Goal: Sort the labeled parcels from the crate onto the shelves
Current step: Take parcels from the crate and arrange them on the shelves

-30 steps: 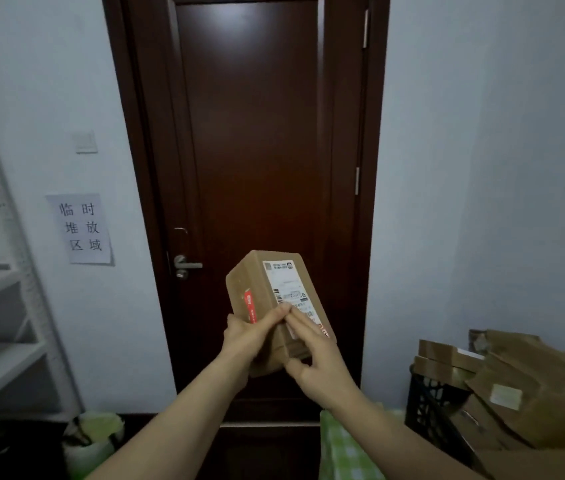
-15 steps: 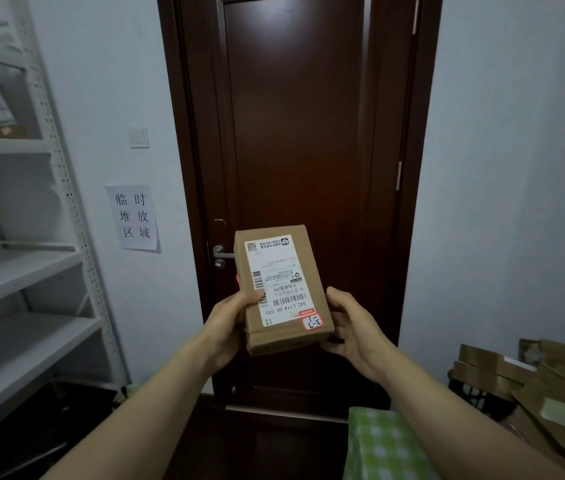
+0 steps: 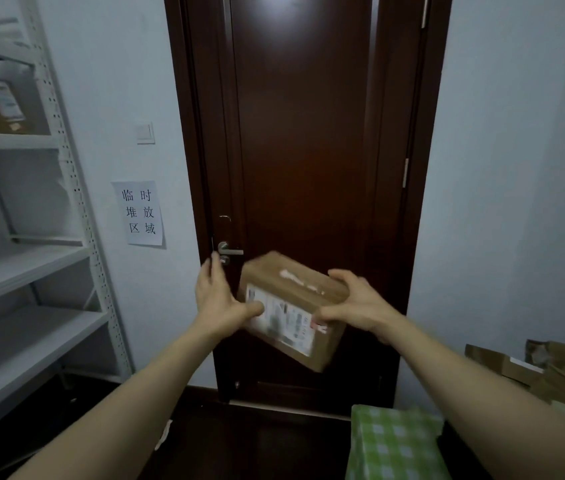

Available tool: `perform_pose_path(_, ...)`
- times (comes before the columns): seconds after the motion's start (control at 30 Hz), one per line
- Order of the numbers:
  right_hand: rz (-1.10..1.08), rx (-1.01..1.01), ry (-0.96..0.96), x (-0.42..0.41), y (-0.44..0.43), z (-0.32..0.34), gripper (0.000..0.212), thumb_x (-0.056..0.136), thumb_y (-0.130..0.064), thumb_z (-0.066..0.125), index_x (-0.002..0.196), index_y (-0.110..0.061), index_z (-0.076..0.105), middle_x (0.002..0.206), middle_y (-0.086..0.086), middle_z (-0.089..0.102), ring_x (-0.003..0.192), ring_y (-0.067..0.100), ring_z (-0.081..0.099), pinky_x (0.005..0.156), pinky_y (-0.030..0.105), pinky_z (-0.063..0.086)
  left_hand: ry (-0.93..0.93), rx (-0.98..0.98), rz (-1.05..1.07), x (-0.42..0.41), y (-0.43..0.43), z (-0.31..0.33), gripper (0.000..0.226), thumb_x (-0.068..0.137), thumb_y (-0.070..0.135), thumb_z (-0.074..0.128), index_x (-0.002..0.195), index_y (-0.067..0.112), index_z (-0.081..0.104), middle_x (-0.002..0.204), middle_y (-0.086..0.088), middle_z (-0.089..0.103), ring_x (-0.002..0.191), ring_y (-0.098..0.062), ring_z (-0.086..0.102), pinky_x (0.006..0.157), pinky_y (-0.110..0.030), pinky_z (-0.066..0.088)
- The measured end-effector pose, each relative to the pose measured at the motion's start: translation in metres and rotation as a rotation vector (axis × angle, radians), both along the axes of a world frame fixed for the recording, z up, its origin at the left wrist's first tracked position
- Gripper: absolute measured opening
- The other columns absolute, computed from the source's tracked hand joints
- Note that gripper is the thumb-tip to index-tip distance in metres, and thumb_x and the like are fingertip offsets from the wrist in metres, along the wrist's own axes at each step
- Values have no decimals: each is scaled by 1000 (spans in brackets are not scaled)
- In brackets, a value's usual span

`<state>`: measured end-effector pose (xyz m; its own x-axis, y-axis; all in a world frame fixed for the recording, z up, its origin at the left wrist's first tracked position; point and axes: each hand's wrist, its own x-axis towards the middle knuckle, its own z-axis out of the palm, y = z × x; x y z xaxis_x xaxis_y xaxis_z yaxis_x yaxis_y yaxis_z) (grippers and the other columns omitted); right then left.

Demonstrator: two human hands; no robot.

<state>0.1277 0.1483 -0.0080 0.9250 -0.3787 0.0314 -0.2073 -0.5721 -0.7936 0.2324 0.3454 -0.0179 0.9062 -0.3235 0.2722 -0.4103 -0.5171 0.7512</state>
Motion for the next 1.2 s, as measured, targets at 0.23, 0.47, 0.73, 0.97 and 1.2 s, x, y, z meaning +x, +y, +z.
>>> perform_pose_path(0.23,410,-487,138,1,14,57,105,65,-20,83,148,-31,18,139,2,28,130,20,29,107,41,37,108,584,-503,-8,-14,29,118,73,19,79,151,14,-9,158,-5,10,145,-22,12,117,-30,16)
perform_pose_path(0.47,167,171,-321,-3,-7,50,102,63,-65,71,148,-34,24,155,-4,23,143,18,22,112,40,23,285,49,-448,3,8,20,75,61,23,86,126,18,48,112,5,65,106,-12,62,96,-35,50)
perform_pose_path(0.73,234,475,-194,5,11,0,76,72,-30,74,141,-26,41,120,-6,66,113,14,61,104,40,43,511,-381,-400,-8,7,16,40,76,11,74,112,16,59,100,2,74,96,-15,69,87,-34,53)
perform_pose_path(0.97,242,439,-211,11,21,1,66,83,-7,66,141,-25,40,113,-6,68,102,11,66,93,32,52,530,-401,-377,-8,17,17,45,74,13,77,115,14,59,103,1,73,97,-14,68,86,-32,53)
perform_pose_path(1.2,282,458,-199,20,29,0,68,80,-5,68,140,-25,42,113,-3,69,104,14,66,97,38,50,543,-410,-344,-11,31,20,40,79,11,72,116,12,58,100,2,74,91,-10,70,75,-26,53)
